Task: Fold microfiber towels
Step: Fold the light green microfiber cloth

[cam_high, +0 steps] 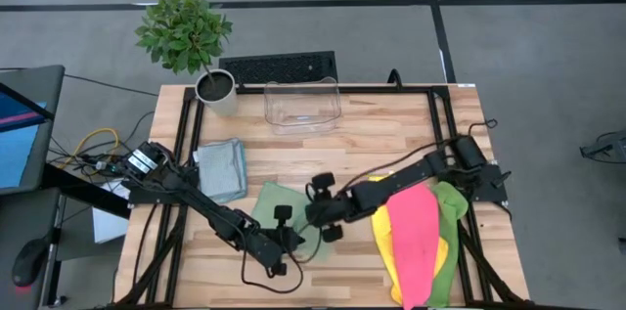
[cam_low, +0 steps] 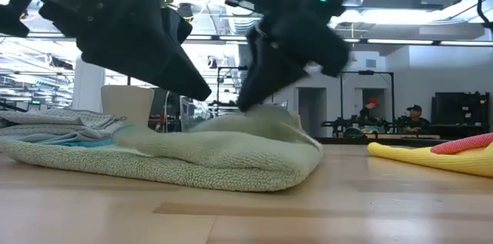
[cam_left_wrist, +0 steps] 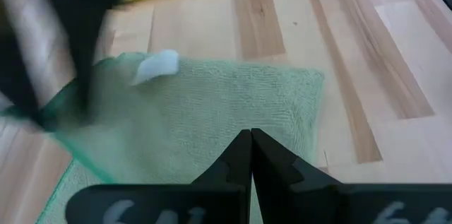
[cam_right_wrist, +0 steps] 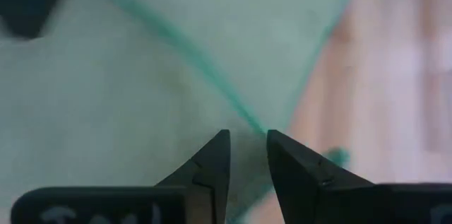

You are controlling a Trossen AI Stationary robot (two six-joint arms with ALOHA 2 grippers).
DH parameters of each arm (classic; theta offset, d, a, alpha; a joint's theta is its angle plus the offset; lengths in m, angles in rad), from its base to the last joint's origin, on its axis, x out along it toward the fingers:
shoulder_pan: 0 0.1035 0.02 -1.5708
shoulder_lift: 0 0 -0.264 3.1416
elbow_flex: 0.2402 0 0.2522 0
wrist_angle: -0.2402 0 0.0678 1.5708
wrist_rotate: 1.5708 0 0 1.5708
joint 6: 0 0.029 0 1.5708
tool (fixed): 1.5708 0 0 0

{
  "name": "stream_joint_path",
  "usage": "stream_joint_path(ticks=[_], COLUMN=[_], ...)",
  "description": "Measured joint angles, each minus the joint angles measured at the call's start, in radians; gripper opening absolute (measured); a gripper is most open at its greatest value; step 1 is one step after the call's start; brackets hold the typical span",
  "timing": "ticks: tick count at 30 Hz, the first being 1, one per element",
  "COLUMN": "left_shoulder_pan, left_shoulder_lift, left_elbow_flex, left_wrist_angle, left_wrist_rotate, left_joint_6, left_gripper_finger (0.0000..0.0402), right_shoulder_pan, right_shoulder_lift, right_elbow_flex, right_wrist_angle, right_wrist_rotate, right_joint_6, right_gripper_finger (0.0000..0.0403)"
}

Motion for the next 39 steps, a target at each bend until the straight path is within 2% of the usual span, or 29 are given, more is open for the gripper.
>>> stream_joint_path(ticks=[5,12,16,20,23,28,34,39], left_shoulder_pan=[0.0,0.0,-0.005,-0.008,-0.016,-0.049,-0.063,-0.056], left_shoulder_lift=[0.0,0.0,0.0,0.0,0.0,0.0,0.003,0.078], left_elbow_flex=[0.0,0.0,0.0,0.0,-0.013,-0.03,-0.03,-0.028], left_wrist_angle=[0.001,-0.008,-0.045,-0.138,-0.164,-0.157,-0.168,-0.127], left_wrist_rotate=[-0.002,-0.002,-0.019,-0.046,-0.045,-0.045,-0.037,-0.017], left_joint_6=[-0.007,-0.013,-0.04,-0.113,-0.194,-0.241,-0.259,-0.279], left_gripper_finger=[0.0,0.0,0.0,0.0,0.0,0.0,0.0,0.0], right_shoulder_pan=[-0.036,0.055,0.098,0.084,0.058,0.048,0.048,0.077], right_shoulder_lift=[-0.048,-0.119,-0.102,-0.079,-0.084,-0.083,-0.083,-0.091], right_elbow_flex=[0.021,0.003,-0.058,-0.129,-0.169,-0.243,-0.292,-0.273], right_wrist_angle=[0.006,-0.114,0.003,0.124,0.196,0.299,0.328,0.331], right_wrist_rotate=[0.01,-0.002,0.017,0.062,0.058,0.024,0.023,0.025], right_joint_6=[-0.005,0.14,0.143,0.125,0.15,0.189,0.21,0.239], right_gripper_finger=[0.0118,0.0118,0.0118,0.0118,0.0118,0.0118,0.0118,0.0118])
